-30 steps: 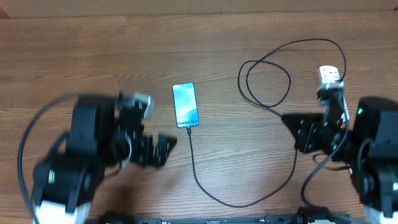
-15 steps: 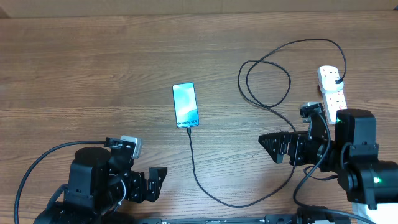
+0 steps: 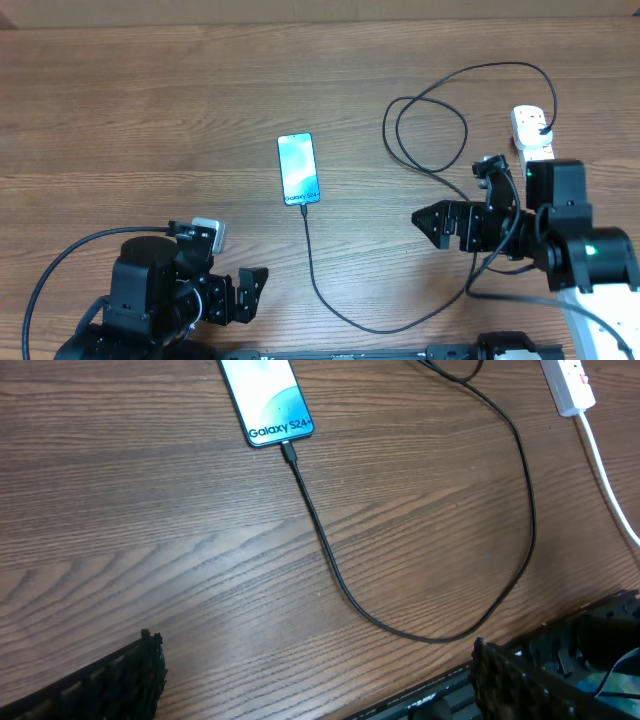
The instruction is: Plug charger to phone and switch on socket
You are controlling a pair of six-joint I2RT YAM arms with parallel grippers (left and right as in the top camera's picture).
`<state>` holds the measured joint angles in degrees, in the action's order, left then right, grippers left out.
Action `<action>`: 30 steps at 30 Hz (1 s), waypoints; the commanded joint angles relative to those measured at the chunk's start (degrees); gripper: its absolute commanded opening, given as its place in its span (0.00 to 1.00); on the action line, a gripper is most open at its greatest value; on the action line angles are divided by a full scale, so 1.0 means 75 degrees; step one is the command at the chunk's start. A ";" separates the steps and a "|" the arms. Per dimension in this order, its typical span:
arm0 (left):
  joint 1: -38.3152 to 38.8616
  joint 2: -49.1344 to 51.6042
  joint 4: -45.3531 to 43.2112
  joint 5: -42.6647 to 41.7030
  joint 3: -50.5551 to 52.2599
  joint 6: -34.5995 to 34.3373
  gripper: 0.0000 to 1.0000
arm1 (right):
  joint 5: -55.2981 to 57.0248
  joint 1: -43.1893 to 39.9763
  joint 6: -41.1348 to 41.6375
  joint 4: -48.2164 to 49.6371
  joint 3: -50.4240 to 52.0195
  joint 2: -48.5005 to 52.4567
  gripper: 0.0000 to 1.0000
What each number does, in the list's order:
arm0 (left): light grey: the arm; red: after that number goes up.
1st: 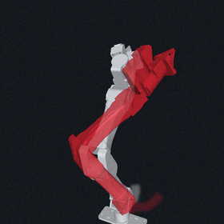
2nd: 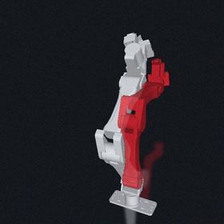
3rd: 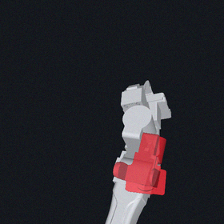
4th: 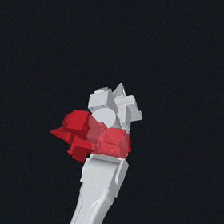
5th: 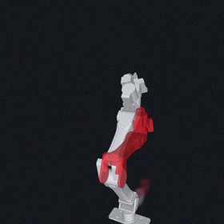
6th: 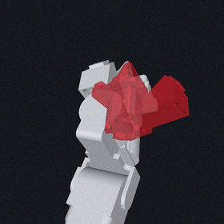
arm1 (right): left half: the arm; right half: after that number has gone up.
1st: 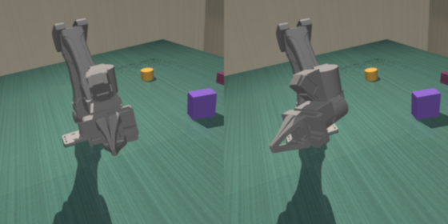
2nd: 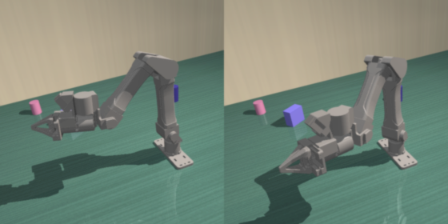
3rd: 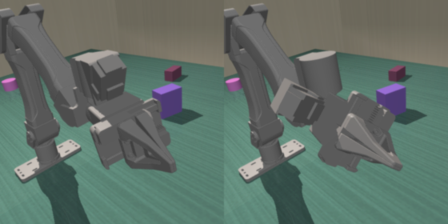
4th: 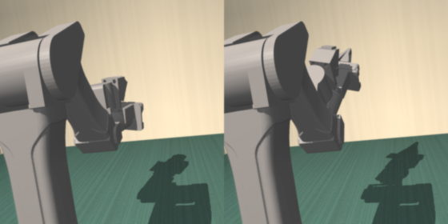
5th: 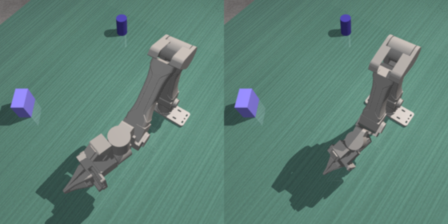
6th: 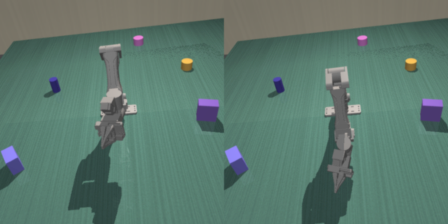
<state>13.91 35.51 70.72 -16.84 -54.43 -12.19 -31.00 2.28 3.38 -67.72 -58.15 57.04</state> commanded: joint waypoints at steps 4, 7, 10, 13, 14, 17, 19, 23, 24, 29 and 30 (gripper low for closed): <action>0.0047 -0.0297 0.0023 0.0245 0.0052 -0.0070 0.99 | 0.0064 0.0032 -0.0035 0.0038 0.0006 0.0615 1.00; 0.0015 -0.0950 -0.0621 0.0868 0.0119 0.0029 1.00 | 0.0064 0.0032 -0.0035 0.0041 0.0006 0.0976 1.00; -0.0178 -0.1728 -0.2276 0.1096 0.0580 0.0723 1.00 | 0.0064 0.0032 -0.0035 0.0041 0.0006 0.1250 1.00; -0.0632 -0.2387 -0.3981 0.1040 0.1405 0.1405 1.00 | 0.0064 0.0032 -0.0035 0.0044 0.0006 0.1504 1.00; -0.0947 -0.2713 -0.4951 0.1029 0.2037 0.1457 0.99 | 0.0064 0.0032 -0.0032 0.0044 0.0006 0.1635 1.00; -0.1329 -0.3212 -0.6242 0.0854 0.3045 0.1457 1.00 | 0.0064 0.0032 -0.0035 0.0044 0.0006 0.1784 1.00; -0.1507 -0.3550 -0.7087 0.0688 0.3727 0.1457 1.00 | 0.0064 0.0032 -0.0032 0.0044 0.0006 0.1845 1.00; -0.1690 -0.3975 -0.8498 0.0393 0.4852 0.1448 1.00 | 0.0064 0.0032 -0.0035 0.0044 0.0006 0.1915 1.00; -0.1714 -0.4048 -0.8752 0.0329 0.5085 0.1448 0.99 | 0.0064 0.0032 -0.0035 0.0044 0.0006 0.1920 1.00; -0.1769 -0.4313 -0.9352 0.0300 0.5875 0.1373 1.00 | 0.0064 0.0032 -0.0035 0.0044 0.0006 0.1920 1.00; -0.1781 -0.4371 -0.9460 0.0321 0.6024 0.1373 1.00 | 0.0064 0.0032 -0.0032 0.0044 0.0006 0.1920 1.00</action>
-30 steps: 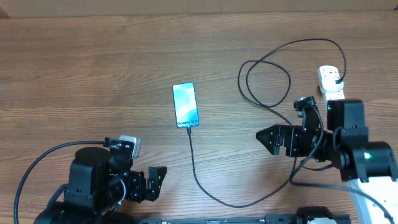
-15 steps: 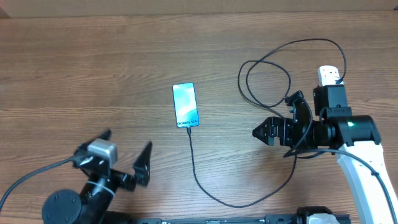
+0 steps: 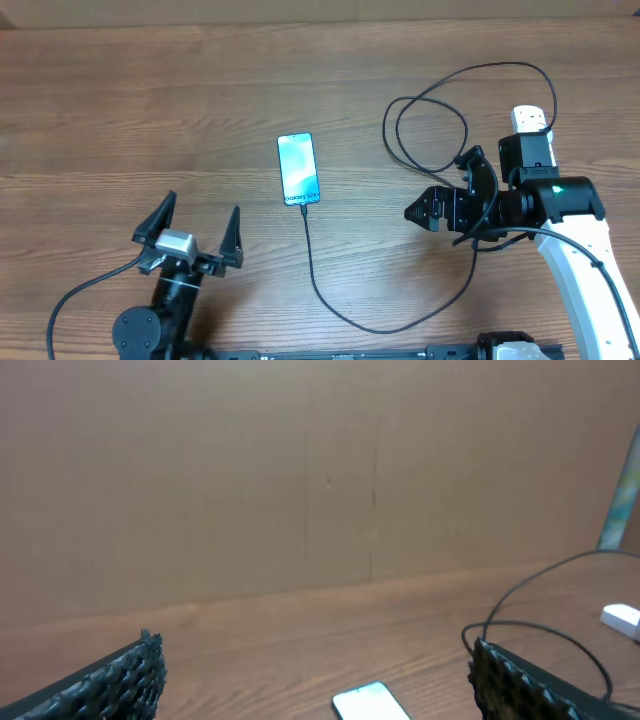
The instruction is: Plug charger to phone and switch on socket
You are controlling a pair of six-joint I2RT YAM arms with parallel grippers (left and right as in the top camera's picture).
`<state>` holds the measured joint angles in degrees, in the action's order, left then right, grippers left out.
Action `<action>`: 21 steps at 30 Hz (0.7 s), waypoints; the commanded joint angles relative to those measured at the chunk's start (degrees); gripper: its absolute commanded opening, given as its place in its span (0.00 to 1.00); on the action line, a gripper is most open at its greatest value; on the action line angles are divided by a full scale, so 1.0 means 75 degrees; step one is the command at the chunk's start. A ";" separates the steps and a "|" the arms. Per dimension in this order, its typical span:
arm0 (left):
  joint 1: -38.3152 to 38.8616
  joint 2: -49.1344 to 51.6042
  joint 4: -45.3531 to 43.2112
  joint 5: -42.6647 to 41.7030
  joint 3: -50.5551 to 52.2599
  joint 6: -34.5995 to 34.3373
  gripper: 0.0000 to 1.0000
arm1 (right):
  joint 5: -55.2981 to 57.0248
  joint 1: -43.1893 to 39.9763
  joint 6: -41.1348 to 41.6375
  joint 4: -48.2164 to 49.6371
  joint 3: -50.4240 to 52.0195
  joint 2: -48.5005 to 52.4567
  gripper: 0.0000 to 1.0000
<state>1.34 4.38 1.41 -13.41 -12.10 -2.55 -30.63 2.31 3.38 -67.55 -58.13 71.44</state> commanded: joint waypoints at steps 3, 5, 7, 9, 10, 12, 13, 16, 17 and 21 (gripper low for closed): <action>-0.0210 -0.0501 -0.0536 -0.0160 0.0857 0.0076 1.00 | 0.0015 0.0029 -0.0035 0.0020 0.0003 0.0000 1.00; -0.0274 -0.0562 -0.0699 -0.0169 0.1087 -0.0058 0.99 | 0.0015 0.0029 -0.0035 0.0020 0.0003 0.0000 1.00; -0.0291 -0.0562 -0.0691 -0.0169 0.1233 -0.0221 1.00 | 0.0015 0.0029 -0.0032 0.0020 0.0003 0.0000 1.00; -0.0291 -0.0562 -0.0676 -0.0210 0.1373 -0.0239 0.99 | 0.0015 0.0029 -0.0035 0.0020 0.0003 0.0000 1.00; -0.0291 -0.0562 -0.0676 -0.0233 0.1463 -0.0259 1.00 | 0.0015 0.0029 -0.0035 0.0020 0.0003 0.0000 1.00; -0.0291 -0.0562 -0.0391 -0.0248 0.1585 -0.0554 0.99 | 0.0015 0.0029 -0.0032 0.0020 0.0003 0.0000 1.00; -0.0291 -0.0562 -0.0160 -0.0262 0.1577 -0.0597 0.99 | 0.0015 0.0029 -0.0035 0.0020 0.0003 0.0000 1.00; -0.0291 -0.0562 0.0236 -0.0286 0.1577 -0.0629 1.00 | 0.0015 0.0029 -0.0035 0.0020 0.0003 0.0000 1.00; -0.0286 -0.0562 0.0233 -0.0283 0.1577 -0.0629 1.00 | 0.0015 0.0029 -0.0035 0.0020 0.0003 0.0000 1.00; -0.0277 -0.0554 0.0210 -0.0221 0.1577 -0.0632 0.99 | 0.0015 0.0029 -0.0035 0.0020 0.0003 0.0000 1.00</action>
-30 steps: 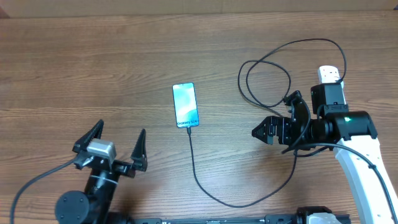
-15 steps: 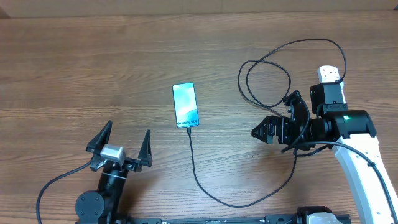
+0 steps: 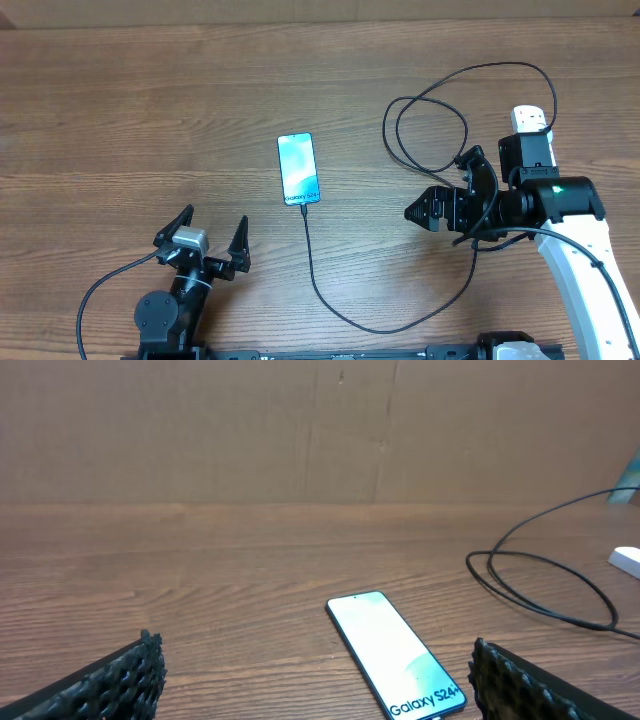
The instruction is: Plug charger to phone and switch on socket
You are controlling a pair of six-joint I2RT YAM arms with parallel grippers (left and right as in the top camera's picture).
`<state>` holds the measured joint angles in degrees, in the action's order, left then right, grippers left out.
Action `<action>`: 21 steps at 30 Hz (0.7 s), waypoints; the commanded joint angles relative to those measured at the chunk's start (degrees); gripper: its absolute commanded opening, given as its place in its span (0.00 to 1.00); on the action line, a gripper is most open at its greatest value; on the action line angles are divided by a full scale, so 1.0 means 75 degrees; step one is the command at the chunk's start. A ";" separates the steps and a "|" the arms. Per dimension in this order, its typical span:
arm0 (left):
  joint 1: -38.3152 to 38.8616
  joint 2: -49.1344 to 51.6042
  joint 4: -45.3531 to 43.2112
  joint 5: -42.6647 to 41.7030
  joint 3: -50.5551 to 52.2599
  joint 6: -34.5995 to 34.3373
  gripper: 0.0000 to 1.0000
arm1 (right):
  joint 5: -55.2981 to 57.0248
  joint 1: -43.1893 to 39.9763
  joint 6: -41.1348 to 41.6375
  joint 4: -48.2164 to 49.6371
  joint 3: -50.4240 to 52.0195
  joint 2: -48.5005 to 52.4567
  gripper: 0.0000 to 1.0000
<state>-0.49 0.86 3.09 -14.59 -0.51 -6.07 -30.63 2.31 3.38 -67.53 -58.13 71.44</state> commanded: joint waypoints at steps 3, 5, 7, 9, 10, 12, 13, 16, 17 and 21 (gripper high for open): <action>-0.0032 -0.0082 -0.0015 -0.0064 0.0032 -0.0163 1.00 | 0.0015 0.0029 -0.0035 0.0017 0.0003 0.0000 1.00; -0.0032 -0.0082 -0.0015 -0.0064 0.0032 -0.0163 1.00 | 0.0015 0.0029 -0.0032 0.0017 0.0003 0.0000 1.00; -0.0032 -0.0082 -0.0015 -0.0064 0.0032 -0.0163 1.00 | 0.0015 0.0029 -0.0035 0.0017 0.0003 0.0000 1.00; -0.0032 -0.0082 -0.0015 -0.0064 0.0032 -0.0163 1.00 | 0.0015 0.0029 -0.0035 0.0017 0.0003 0.0000 1.00; -0.0032 -0.0082 -0.0015 -0.0064 0.0032 -0.0163 1.00 | 0.0015 0.0029 -0.0035 0.0017 0.0003 0.0000 1.00; -0.0032 -0.0082 -0.0015 -0.0064 0.0032 -0.0163 0.99 | 0.0015 0.0029 -0.0035 0.0017 0.0003 0.0000 1.00; -0.0032 -0.0082 -0.0015 -0.0064 0.0032 -0.0163 1.00 | 0.0015 0.0029 -0.0035 0.0017 0.0003 0.0000 1.00; -0.0032 -0.0082 -0.0015 -0.0064 0.0032 -0.0163 1.00 | 0.0015 0.0029 -0.0035 0.0017 0.0003 0.0000 1.00; -0.0032 -0.0082 -0.0015 -0.0064 0.0032 -0.0163 0.99 | 0.0015 0.0029 -0.0035 0.0017 0.0003 0.0000 1.00; -0.0032 -0.0082 -0.0015 -0.0064 0.0032 -0.0163 0.99 | 0.0364 0.0029 -0.0306 0.0015 0.0003 0.0000 1.00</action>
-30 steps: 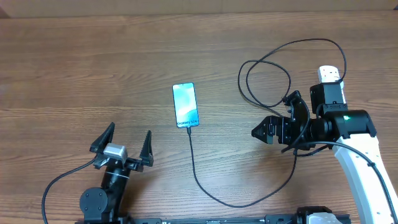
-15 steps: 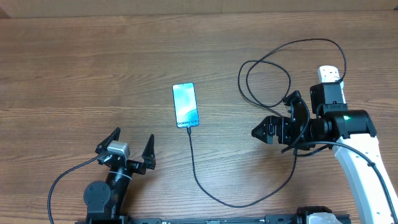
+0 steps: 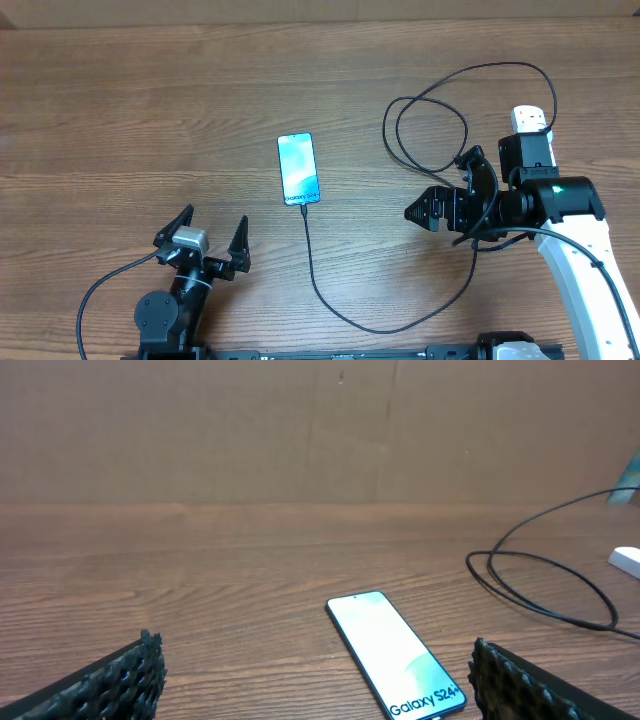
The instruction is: Plug charger to phone and switch on socket
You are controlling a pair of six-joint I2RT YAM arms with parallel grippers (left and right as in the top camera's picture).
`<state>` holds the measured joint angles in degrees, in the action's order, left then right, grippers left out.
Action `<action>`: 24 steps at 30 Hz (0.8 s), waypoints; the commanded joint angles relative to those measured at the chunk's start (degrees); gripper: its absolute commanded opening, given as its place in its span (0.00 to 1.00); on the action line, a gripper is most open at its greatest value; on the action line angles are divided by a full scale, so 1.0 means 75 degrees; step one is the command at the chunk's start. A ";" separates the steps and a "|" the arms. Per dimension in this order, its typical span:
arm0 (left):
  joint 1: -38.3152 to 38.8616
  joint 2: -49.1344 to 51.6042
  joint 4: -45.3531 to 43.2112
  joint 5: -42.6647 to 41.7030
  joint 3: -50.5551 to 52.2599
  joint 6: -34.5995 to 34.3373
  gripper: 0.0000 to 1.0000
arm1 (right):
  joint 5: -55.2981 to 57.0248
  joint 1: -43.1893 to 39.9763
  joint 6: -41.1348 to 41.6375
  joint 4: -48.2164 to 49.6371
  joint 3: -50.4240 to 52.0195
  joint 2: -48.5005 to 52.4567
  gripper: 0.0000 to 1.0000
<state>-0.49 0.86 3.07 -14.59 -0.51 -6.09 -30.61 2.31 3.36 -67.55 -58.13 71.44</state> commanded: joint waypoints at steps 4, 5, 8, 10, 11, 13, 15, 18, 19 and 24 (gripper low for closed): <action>-0.0032 -0.0082 -0.0012 -0.0064 0.0032 -0.0160 1.00 | 0.1655 0.0029 -0.0341 0.0020 0.0003 0.0000 1.00; -0.0032 -0.0082 -0.0012 -0.0064 0.0032 -0.0160 0.99 | 0.1810 0.0029 -0.0341 0.0017 0.0003 0.0000 1.00; -0.0032 -0.0082 -0.0012 -0.0064 0.0032 -0.0160 0.99 | 0.2011 0.0029 -0.0350 0.0017 0.0003 -0.0032 1.00; -0.0032 -0.0082 -0.0012 -0.0064 0.0032 -0.0160 1.00 | 0.2136 0.0029 -0.0344 0.0032 0.0003 -0.0280 1.00; -0.0032 -0.0082 -0.0012 -0.0064 0.0032 -0.0160 0.99 | 0.2139 0.0029 -0.0344 0.0026 0.0003 -0.0469 1.00; -0.0032 -0.0082 -0.0012 -0.0064 0.0032 -0.0160 0.99 | 0.2250 0.0029 -0.0425 0.0012 0.0003 -0.0854 1.00; -0.0032 -0.0082 -0.0012 -0.0064 0.0032 -0.0160 1.00 | 0.2480 0.0029 -0.0437 0.0370 0.0003 -0.1311 1.00; -0.0032 -0.0082 -0.0012 -0.0064 0.0032 -0.0160 0.99 | 0.2387 0.0029 -0.0431 0.1510 0.0140 -0.2174 1.00; -0.0032 -0.0082 -0.0012 -0.0064 0.0032 -0.0160 1.00 | 0.2311 0.0029 -0.0431 0.1886 0.0245 -0.2433 1.00; -0.0032 -0.0082 -0.0012 -0.0064 0.0032 -0.0160 1.00 | 0.1574 0.0029 -0.0425 0.4380 0.1271 -0.4211 1.00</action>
<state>-0.49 0.86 3.05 -14.57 -0.51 -6.44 -15.25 2.31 0.45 -41.23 -53.06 46.44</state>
